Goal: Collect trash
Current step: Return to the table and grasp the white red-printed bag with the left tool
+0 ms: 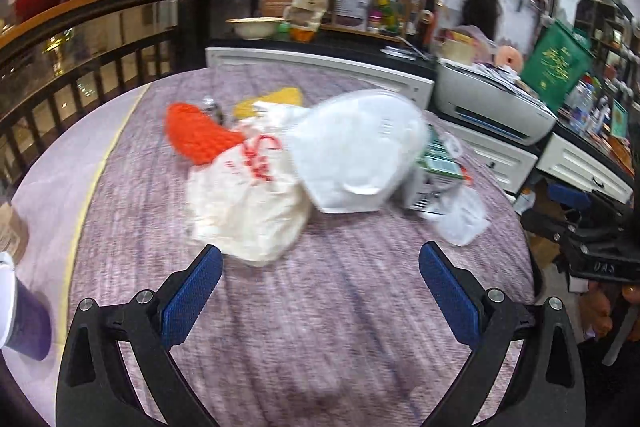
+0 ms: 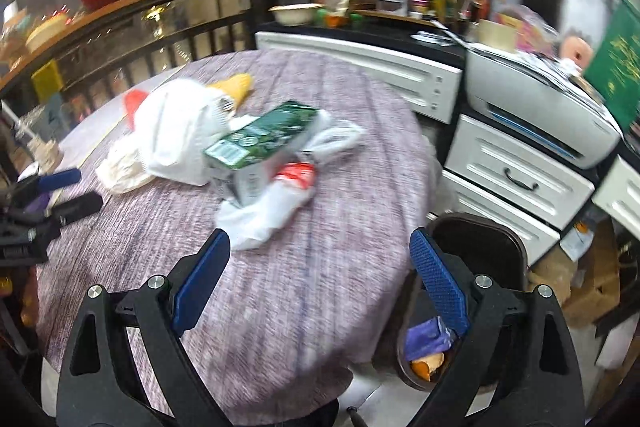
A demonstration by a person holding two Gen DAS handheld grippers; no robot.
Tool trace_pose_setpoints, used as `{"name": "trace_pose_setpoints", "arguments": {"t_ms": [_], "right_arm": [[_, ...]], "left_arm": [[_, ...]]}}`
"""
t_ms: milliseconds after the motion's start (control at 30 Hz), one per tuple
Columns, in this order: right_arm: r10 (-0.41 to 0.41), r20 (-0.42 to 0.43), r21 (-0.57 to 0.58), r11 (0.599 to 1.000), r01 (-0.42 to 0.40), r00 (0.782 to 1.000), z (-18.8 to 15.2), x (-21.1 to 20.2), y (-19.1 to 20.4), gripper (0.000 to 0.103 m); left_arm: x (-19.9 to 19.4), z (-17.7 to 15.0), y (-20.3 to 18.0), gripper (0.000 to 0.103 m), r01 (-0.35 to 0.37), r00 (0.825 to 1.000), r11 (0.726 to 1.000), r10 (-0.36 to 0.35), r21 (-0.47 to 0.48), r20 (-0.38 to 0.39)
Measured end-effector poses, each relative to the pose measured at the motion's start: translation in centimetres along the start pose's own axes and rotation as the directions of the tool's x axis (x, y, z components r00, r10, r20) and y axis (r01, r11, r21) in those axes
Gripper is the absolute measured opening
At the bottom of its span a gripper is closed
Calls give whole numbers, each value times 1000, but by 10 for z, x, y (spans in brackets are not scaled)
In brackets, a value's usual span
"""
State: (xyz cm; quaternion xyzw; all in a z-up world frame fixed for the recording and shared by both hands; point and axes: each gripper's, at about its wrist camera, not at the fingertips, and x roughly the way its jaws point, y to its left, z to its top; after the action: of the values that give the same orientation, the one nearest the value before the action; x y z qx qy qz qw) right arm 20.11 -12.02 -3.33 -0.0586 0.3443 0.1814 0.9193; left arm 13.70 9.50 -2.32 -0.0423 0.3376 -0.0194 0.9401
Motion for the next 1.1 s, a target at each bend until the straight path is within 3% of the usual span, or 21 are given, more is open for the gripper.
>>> {"name": "trace_pose_setpoints", "arguments": {"t_ms": [167, 367, 467, 600, 667, 767, 867, 933, 1100], "right_arm": [[30, -28, -43, 999, -31, 999, 10, 19, 20, 89], [18, -85, -50, 999, -22, 996, 14, 45, 26, 71], [24, -119, -20, 999, -27, 993, 13, 56, 22, 57], [78, -159, 45, 996, -72, 984, 10, 65, 14, 24], [83, -155, 51, 996, -76, 984, 8, 64, 12, 18], [89, -149, 42, 996, -84, 985, 8, 62, 13, 11], [72, -132, 28, 997, -69, 989, 7, 59, 16, 8], [61, -126, 17, 998, -59, 990, 7, 56, 18, 7], [35, -102, -3, 999, -36, 994, 6, 45, 18, 7]], "left_arm": [[4, 2, 31, 97, -30, 999, 998, 28, -60, -36], [16, 0, 50, 97, -5, 997, 992, -5, -126, -78], [28, 5, 56, 97, -5, 995, 989, -10, -145, -102], [42, 11, 67, 96, 15, 993, 982, -37, -190, -111], [47, 12, 71, 90, 12, 992, 980, -36, -198, -118], [54, 13, 73, 73, 31, 990, 975, -60, -218, -130], [55, 11, 69, 50, 44, 988, 973, -75, -226, -133], [53, 9, 66, 26, 24, 990, 977, -53, -212, -128], [34, 8, 65, 22, 4, 997, 980, -19, -201, -74]]}}
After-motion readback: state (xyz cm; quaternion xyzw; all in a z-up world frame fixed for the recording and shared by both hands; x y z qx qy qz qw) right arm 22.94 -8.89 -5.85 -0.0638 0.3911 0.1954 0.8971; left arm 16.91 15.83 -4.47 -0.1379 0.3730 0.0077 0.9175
